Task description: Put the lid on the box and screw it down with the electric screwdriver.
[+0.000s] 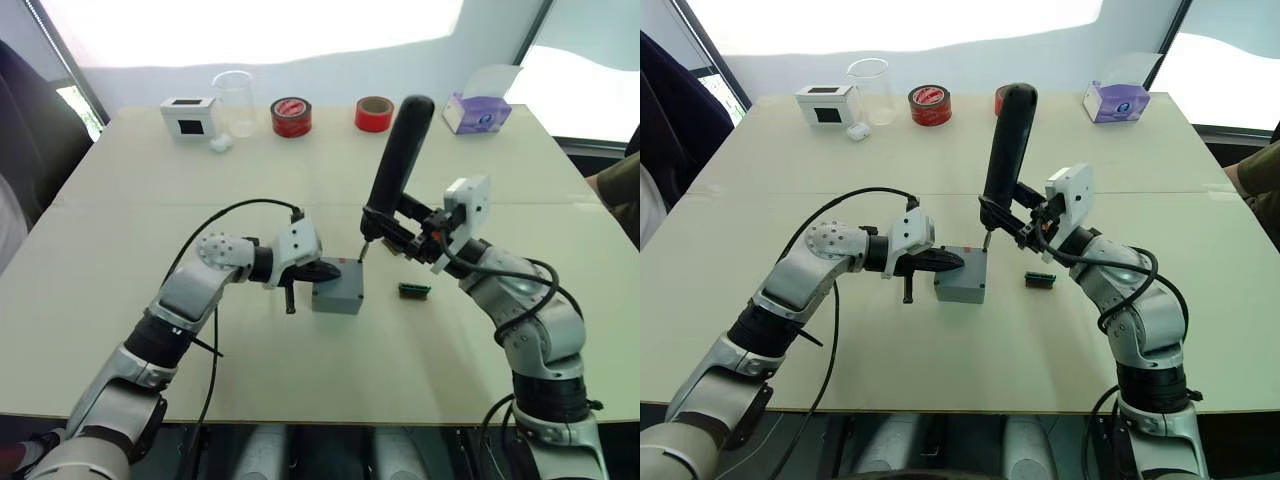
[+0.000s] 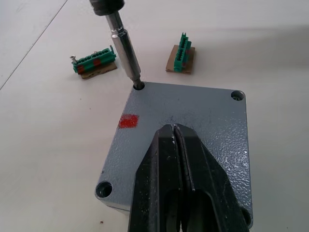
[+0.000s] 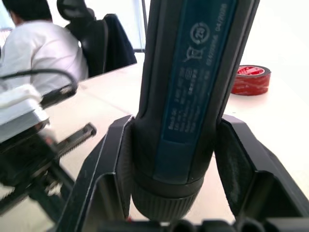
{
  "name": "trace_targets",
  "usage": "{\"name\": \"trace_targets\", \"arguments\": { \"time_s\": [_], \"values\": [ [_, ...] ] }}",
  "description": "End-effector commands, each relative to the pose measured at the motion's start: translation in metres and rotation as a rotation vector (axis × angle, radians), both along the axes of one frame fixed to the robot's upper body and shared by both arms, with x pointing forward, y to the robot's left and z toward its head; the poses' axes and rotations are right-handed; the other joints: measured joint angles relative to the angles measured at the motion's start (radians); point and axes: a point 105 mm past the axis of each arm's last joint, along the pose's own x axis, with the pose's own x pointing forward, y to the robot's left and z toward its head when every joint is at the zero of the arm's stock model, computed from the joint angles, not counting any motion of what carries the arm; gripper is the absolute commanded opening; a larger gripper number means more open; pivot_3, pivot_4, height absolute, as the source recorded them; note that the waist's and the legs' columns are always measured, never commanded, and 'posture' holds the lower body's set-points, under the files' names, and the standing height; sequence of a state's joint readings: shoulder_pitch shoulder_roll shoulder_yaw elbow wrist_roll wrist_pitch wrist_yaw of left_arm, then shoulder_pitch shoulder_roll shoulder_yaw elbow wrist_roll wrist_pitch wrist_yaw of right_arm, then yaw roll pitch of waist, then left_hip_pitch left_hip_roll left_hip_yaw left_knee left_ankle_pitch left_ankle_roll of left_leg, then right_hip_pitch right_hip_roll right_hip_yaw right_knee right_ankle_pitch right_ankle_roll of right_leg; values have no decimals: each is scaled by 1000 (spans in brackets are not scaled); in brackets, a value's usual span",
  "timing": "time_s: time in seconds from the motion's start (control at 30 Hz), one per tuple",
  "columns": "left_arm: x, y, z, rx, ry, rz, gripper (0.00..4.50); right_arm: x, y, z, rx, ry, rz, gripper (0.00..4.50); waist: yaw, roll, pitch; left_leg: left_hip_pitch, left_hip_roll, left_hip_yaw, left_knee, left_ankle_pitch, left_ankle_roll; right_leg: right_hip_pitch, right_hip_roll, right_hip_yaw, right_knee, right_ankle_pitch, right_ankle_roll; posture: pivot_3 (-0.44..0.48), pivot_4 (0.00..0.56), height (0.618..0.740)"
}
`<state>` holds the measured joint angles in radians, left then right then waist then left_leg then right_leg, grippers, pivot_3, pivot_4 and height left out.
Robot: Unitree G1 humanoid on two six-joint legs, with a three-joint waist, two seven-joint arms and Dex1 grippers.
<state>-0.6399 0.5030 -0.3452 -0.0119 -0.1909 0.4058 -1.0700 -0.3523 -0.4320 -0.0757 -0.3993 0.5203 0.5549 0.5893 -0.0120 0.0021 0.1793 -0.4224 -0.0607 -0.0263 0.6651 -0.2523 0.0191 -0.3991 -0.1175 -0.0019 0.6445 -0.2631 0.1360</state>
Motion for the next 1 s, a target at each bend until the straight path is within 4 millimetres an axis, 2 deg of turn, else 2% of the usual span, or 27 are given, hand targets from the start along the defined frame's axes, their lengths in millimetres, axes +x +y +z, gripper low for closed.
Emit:
{"name": "trace_targets", "arguments": {
  "time_s": [0.03,0.2,0.37,0.5,1.0],
  "values": [
    [-1,3,-6,24,13,5,0,-2,8,-34,-92,111,29,1862,-1,-2,-1,3,0,0,0,0,0,2,0,0,0,-1,0,0,150,740],
    [-1,3,-9,22,20,9,0,1,8,-53,-248,86,10,1862,0,-3,-6,12,1,0,-3,-1,0,10,0,0,-3,-3,-1,0,150,740],
    [-1,1,-11,21,24,14,0,10,10,-60,-118,180,-9,1862,3,-11,-17,13,1,0,-3,-1,0,11,0,0,-3,-4,-1,0,150,740],
    [-1,3,-12,21,24,22,0,11,9,-60,-62,209,-19,1862,5,-11,-19,14,1,-2,-4,-1,0,10,0,-1,-6,-4,-2,0,150,740],
    [-4,0,-16,29,26,5,0,4,7,-63,-52,215,-21,1862,2,-10,-29,16,1,-2,-11,-1,0,10,0,-1,-11,-4,-2,0,150,740]
  ]
}}
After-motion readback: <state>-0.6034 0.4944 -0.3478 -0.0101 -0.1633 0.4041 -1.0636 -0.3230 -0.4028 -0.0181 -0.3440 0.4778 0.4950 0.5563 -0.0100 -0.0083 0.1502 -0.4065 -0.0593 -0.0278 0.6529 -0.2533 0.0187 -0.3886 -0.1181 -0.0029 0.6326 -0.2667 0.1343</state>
